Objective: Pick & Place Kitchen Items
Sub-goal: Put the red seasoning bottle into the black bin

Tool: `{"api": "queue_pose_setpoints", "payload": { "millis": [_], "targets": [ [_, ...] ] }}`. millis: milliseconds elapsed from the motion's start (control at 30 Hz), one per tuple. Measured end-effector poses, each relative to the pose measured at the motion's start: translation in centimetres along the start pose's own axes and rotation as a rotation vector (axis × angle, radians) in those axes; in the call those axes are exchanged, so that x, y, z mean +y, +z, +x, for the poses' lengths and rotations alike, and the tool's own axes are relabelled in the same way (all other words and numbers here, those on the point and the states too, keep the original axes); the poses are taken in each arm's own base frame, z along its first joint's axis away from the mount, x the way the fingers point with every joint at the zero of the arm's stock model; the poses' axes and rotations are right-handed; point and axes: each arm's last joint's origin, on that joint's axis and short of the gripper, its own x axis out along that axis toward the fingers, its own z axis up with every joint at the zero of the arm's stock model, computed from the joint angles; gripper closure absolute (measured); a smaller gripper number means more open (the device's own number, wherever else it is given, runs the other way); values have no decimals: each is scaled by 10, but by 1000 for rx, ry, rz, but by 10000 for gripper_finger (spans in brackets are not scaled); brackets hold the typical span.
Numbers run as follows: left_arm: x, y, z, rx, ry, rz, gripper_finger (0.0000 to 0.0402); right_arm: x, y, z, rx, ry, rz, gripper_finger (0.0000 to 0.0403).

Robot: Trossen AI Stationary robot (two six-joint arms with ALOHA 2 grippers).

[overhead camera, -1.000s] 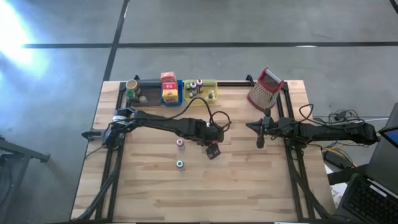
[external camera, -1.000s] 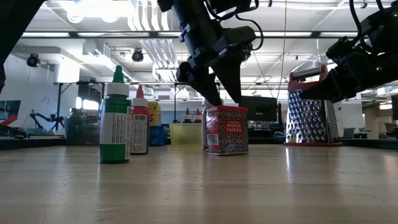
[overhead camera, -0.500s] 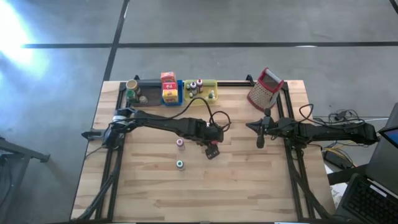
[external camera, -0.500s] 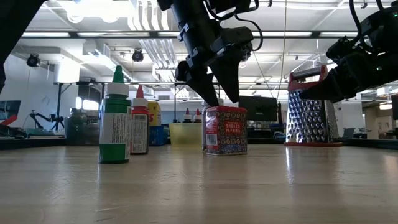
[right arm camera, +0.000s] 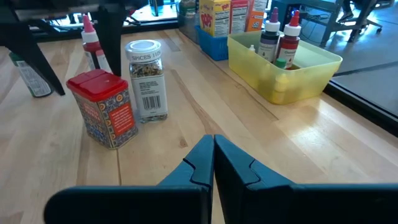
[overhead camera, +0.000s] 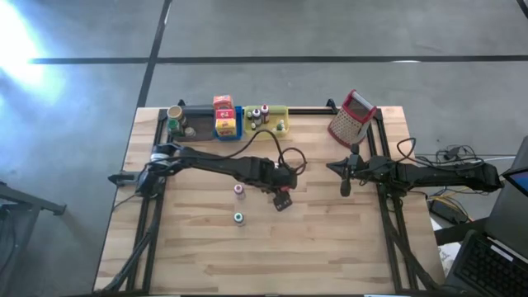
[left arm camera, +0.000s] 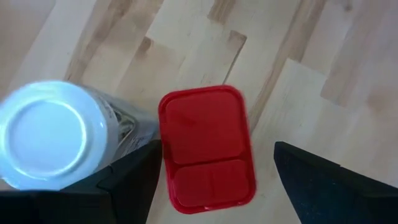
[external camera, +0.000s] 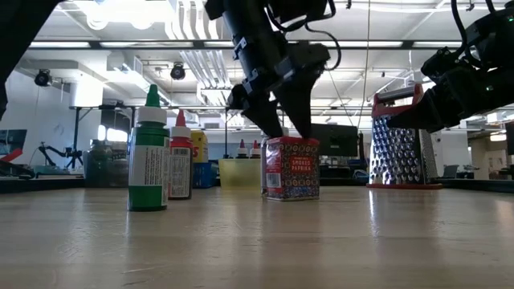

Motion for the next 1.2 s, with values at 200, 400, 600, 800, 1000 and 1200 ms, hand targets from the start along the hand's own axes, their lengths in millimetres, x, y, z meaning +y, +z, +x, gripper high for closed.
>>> {"api": "queue_pose_setpoints", "payload": {
  "millis": [200,400,600,800,1000,1200],
  "targets": [
    [4,-4,12,-14,-4,-14,87,0,0,0,0,0,0,394],
    [8,0,14,-53,5,-29,87,0,0,0,0,0,0,394],
    [10,1,16,-70,26,-21,87,0,0,0,0,0,0,394],
    [12,-6,21,-41,31,-23,87,0,0,0,0,0,0,394],
    [12,-4,22,-46,5,-19,104,0,0,0,0,0,0,394],
    [11,-4,22,-36,-18,-16,151,0,0,0,0,0,0,394]
  ]
}}
